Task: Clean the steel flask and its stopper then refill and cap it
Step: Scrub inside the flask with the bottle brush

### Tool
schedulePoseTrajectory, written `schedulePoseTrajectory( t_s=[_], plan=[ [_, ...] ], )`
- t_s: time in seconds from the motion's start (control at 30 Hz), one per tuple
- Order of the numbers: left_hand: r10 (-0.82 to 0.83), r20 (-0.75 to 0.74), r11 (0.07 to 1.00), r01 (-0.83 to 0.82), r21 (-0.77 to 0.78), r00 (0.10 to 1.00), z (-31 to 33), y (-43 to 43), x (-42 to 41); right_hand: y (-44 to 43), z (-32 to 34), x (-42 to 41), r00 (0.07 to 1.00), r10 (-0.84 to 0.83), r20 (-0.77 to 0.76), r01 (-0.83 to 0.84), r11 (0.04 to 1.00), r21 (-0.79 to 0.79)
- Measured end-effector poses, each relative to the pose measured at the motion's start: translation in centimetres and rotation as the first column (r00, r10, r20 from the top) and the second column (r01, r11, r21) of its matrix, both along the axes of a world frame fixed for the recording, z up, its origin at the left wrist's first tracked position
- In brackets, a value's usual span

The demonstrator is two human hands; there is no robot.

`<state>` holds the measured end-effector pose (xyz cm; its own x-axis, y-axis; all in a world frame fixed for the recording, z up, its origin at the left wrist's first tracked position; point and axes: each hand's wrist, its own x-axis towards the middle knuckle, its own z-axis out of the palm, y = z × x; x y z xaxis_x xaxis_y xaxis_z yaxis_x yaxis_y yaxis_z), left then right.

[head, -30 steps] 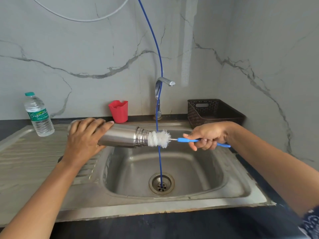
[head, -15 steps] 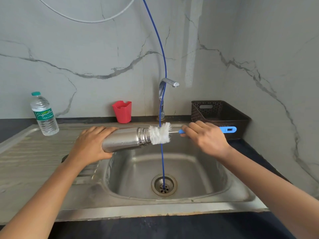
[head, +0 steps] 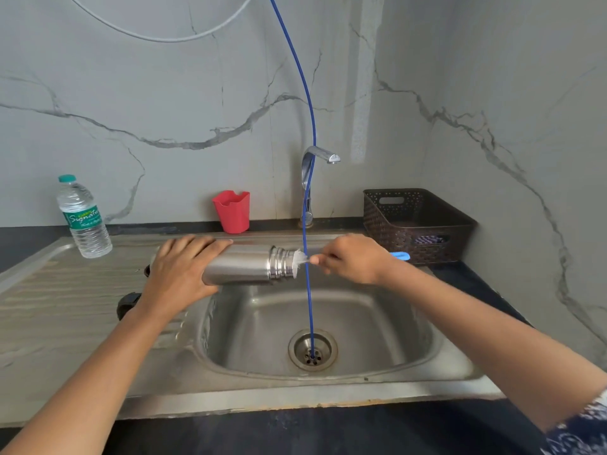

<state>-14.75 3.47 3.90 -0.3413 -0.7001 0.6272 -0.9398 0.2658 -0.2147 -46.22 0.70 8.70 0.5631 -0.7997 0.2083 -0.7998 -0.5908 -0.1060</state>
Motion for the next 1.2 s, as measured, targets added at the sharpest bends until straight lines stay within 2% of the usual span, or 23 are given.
schedulePoseTrajectory(
  t_s=[0.07, 0.13, 0.2, 0.27, 0.3, 0.33, 0.37, 0.4, 0.43, 0.47, 0.6, 0.63, 0.7, 0.8, 0.83, 0.87, 0.9, 0.93, 0.97, 1.0, 1.07, 1.13, 1.2],
  plan=[
    [0.008, 0.016, 0.999, -0.007, -0.047, 1.000, 0.0, 0.2, 0.3, -0.6, 0.9, -1.4, 0.983, 0.007, 0.182, -0.075, 0.926, 0.370],
    [0.034, 0.027, 0.997, -0.032, -0.071, 0.999, -0.1, 0.3, 0.8, -1.2, 1.3, -3.4, 0.966, -0.060, 0.251, -0.108, 0.789, 0.605],
    [0.058, 0.024, 0.995, -0.056, -0.084, 0.998, 0.0, 0.4, 1.3, -1.6, 1.7, -5.6, 0.965, -0.145, 0.218, -0.064, 0.676, 0.734],
    [0.063, 0.019, 0.996, -0.061, -0.069, 0.998, 0.0, 0.4, 1.7, -1.5, 1.9, -7.1, 0.964, -0.174, 0.202, -0.033, 0.672, 0.740],
    [0.061, 0.014, 0.997, -0.060, -0.051, 0.998, 0.1, 0.4, 1.9, -1.3, 1.9, -7.2, 0.968, -0.154, 0.200, -0.022, 0.737, 0.676],
    [0.054, -0.002, 0.998, -0.054, -0.022, 0.999, 0.1, 0.2, 2.1, -0.9, 1.6, -7.2, 0.980, -0.100, 0.173, -0.007, 0.847, 0.531],
    [0.042, -0.030, 0.999, -0.041, 0.013, 0.999, 0.3, 0.1, 2.3, -0.7, 1.3, -7.0, 0.995, -0.038, 0.087, 0.014, 0.965, 0.263],
    [0.022, -0.064, 0.998, -0.018, 0.060, 0.998, 0.4, 0.0, 2.4, -0.4, 0.9, -6.8, 1.000, -0.006, -0.021, 0.004, 0.995, -0.095],
    [-0.006, -0.086, 0.993, 0.016, 0.116, 0.996, 0.4, -0.1, 2.6, -0.2, 0.3, -6.9, 0.996, 0.028, -0.090, -0.063, 0.909, -0.412],
    [-0.037, -0.090, 0.984, 0.052, 0.170, 0.995, 0.4, -0.2, 2.7, 0.2, 0.0, -6.9, 0.989, 0.058, -0.139, -0.129, 0.799, -0.587],
    [-0.115, -0.077, 0.951, 0.132, 0.280, 0.990, 0.7, -0.4, 2.0, 0.4, -0.9, -6.5, 0.961, 0.125, -0.248, -0.276, 0.523, -0.806],
    [-0.129, -0.106, 0.945, 0.154, 0.287, 0.986, 1.0, -0.4, 1.2, 0.5, -1.1, -5.7, 0.958, 0.132, -0.253, -0.285, 0.488, -0.825],
    [-0.162, -0.131, 0.934, 0.195, 0.298, 0.978, 1.6, -0.6, -0.2, 0.8, -1.5, -3.5, 0.957, 0.158, -0.243, -0.290, 0.528, -0.798],
    [-0.171, 0.018, 0.969, 0.165, 0.183, 0.985, 1.6, -0.9, -1.2, 0.6, -2.7, -0.7, 0.988, 0.085, -0.129, -0.150, 0.734, -0.663],
    [-0.146, 0.056, 0.984, 0.139, 0.113, 0.988, 1.5, -1.1, -1.0, 0.5, -3.0, -0.2, 0.997, 0.054, -0.055, -0.076, 0.838, -0.540],
    [-0.119, 0.082, 0.993, 0.117, 0.033, 0.989, 1.4, -1.1, -0.7, 0.6, -3.0, 0.1, 0.999, 0.013, 0.030, -0.004, 0.960, -0.280],
    [-0.099, 0.104, 0.993, 0.105, -0.056, 0.990, 1.3, -1.0, -0.5, 0.6, -2.8, 0.2, 0.987, -0.038, 0.155, 0.021, 0.994, 0.110],
    [-0.084, 0.131, 0.983, 0.103, -0.150, 0.988, 1.2, -1.0, -0.3, 0.6, -2.5, 0.0, 0.953, -0.136, 0.269, -0.009, 0.880, 0.475],
    [-0.070, 0.166, 0.967, 0.108, -0.232, 0.984, 1.0, -0.9, -0.2, 0.4, -2.1, -0.5, 0.930, -0.231, 0.287, -0.046, 0.700, 0.713],
    [-0.055, 0.202, 0.951, 0.113, -0.287, 0.978, 0.8, -0.8, -0.1, 0.2, -1.9, -1.1, 0.924, -0.268, 0.274, -0.079, 0.566, 0.821],
    [-0.029, 0.239, 0.939, 0.109, -0.326, 0.971, 0.4, -0.7, -0.1, -0.2, -1.5, -2.2, 0.933, -0.259, 0.250, -0.108, 0.463, 0.880],
    [-0.018, 0.231, 0.948, 0.090, -0.304, 0.973, 0.3, -0.5, -0.2, -0.4, -1.1, -2.7, 0.936, -0.263, 0.236, -0.103, 0.437, 0.894],
    [-0.024, 0.202, 0.957, 0.081, -0.278, 0.979, 0.5, -0.2, -0.2, -0.1, -0.5, -2.9, 0.940, -0.251, 0.231, -0.094, 0.459, 0.883]
  ],
)
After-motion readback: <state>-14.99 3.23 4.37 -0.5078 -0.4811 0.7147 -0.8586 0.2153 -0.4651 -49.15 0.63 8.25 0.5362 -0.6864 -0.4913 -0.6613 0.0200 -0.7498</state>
